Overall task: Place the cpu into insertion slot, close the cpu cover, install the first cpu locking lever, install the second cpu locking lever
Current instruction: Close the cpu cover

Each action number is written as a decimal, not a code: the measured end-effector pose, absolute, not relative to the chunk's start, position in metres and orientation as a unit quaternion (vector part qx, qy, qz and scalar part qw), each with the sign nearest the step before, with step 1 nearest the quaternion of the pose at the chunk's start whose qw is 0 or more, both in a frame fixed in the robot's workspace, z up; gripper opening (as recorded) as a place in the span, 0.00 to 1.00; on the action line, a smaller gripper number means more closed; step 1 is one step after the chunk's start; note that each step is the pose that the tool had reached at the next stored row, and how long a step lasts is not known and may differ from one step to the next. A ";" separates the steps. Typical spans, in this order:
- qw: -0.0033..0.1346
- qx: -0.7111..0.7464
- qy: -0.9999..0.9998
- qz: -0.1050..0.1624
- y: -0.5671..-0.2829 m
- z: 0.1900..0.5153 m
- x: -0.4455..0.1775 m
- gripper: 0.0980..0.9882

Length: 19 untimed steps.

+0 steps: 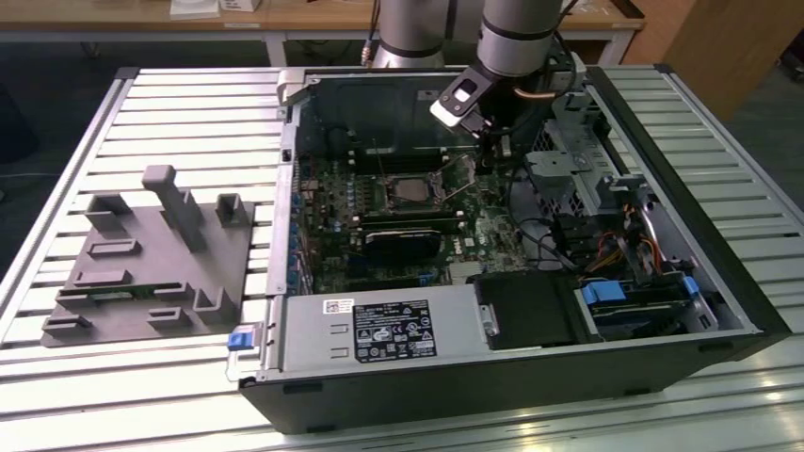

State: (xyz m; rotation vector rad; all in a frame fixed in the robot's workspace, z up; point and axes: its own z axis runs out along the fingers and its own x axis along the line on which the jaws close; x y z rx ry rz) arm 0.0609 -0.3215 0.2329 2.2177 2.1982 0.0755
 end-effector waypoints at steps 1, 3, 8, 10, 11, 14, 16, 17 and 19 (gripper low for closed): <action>0.009 0.710 0.704 0.024 -0.322 0.233 0.061 0.01; 0.009 0.710 0.704 0.024 -0.322 0.233 0.060 0.01; 0.009 0.710 0.704 0.024 -0.322 0.233 0.057 0.01; 0.009 0.710 0.704 0.024 -0.322 0.233 0.056 0.01; 0.009 0.710 0.704 0.024 -0.322 0.233 0.055 0.01; 0.009 0.710 0.704 0.024 -0.322 0.233 0.054 0.01; 0.009 0.710 0.704 0.024 -0.322 0.233 0.053 0.01; 0.009 0.710 0.704 0.024 -0.322 0.233 0.053 0.01; 0.009 0.710 0.703 0.024 -0.322 0.233 0.052 0.01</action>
